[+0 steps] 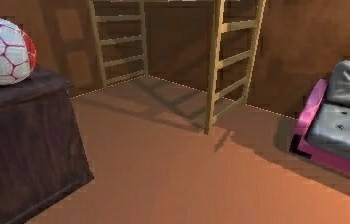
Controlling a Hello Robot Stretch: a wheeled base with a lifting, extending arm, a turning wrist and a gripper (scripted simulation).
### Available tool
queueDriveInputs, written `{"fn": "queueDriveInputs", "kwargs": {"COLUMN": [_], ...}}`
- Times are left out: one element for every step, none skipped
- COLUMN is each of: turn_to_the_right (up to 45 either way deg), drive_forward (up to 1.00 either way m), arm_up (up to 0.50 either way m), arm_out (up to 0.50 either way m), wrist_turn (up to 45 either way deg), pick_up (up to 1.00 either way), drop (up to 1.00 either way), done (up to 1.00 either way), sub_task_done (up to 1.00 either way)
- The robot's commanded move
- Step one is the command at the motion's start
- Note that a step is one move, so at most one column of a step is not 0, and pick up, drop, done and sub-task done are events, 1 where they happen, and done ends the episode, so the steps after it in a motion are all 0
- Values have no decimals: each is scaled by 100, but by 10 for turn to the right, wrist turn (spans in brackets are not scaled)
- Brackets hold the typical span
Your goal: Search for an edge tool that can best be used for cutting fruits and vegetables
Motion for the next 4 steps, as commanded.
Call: {"fn": "queueDriveInputs", "kwargs": {"turn_to_the_right": [0, 450, 120, 0], "drive_forward": [30, 0, 0, 100], "arm_up": [0, 0, 0, 0], "arm_out": [0, 0, 0, 0], "wrist_turn": [0, 0, 0, 0], "pick_up": [0, 0, 0, 0], "drop": [0, 0, 0, 0], "done": [0, 0, 0, 0], "sub_task_done": [0, 0, 0, 0]}}
